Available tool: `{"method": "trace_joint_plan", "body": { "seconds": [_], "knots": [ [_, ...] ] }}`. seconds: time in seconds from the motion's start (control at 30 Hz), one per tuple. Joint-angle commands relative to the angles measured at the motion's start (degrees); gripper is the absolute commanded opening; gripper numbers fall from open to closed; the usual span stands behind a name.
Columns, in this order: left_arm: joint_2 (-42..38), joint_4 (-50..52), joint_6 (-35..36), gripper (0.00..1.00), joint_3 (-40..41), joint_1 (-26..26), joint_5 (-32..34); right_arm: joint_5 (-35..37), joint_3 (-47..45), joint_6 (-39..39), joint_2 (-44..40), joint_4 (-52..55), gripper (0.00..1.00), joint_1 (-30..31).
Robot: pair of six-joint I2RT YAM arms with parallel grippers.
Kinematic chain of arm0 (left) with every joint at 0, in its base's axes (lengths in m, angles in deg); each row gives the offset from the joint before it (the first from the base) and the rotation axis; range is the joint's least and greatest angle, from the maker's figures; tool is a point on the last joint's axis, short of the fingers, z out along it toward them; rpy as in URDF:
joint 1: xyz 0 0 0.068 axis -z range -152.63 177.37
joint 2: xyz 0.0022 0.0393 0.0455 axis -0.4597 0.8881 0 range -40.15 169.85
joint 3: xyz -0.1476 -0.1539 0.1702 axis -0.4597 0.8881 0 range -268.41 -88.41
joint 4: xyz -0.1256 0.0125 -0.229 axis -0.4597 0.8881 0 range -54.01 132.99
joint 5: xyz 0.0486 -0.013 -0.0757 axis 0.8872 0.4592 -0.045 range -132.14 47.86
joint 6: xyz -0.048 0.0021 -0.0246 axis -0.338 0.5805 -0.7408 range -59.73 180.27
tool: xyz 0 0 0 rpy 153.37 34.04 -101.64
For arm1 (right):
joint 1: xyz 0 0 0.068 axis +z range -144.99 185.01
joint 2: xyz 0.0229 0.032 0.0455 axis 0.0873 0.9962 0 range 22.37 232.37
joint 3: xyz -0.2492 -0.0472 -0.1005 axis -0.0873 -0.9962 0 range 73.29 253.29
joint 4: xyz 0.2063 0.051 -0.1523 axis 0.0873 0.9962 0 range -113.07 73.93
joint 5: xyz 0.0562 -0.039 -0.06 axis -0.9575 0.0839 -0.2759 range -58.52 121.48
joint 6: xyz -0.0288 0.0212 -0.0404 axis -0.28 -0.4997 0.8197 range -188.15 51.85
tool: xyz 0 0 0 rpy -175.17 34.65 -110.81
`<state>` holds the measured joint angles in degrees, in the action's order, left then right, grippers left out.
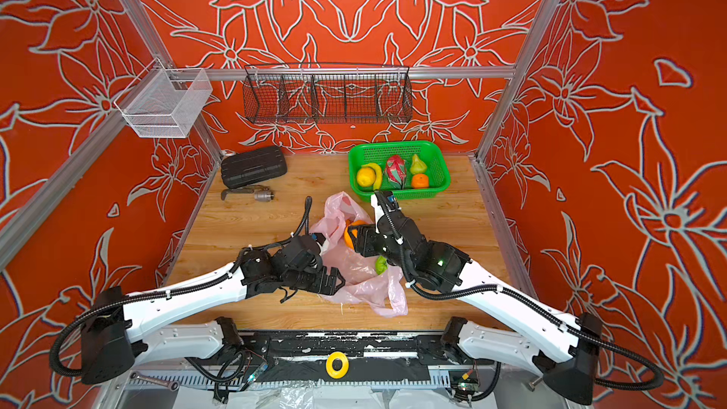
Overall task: Untie the knot of the plastic bag and take out the fruit
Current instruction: Pick up the fruit from the plastic bag, then place the fruit in the basket.
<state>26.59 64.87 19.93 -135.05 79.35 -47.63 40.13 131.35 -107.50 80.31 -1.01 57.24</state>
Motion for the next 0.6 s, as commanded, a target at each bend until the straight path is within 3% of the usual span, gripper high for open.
{"method": "trace_joint_plan", "body": {
  "seconds": [0.0, 0.3, 0.57],
  "knots": [
    [-2.83, 4.43, 1.67, 0.99, -1.99, -0.78, 3.96, -0.32, 3.6, 2.36, -0.84, 0.84, 0.54, -1.38],
    [-12.63, 7.23, 2.11, 0.98, -2.49, -2.55, 10.7, 0.94, 11.85, 7.65, 4.15, 1.35, 0.54, -6.47],
    [-16.67, 10.51, 9.12, 0.98, -9.53, -9.33, 11.82, -2.54, 19.16, 13.04, 12.56, 0.71, 0.54, -18.19]
  ]
}}
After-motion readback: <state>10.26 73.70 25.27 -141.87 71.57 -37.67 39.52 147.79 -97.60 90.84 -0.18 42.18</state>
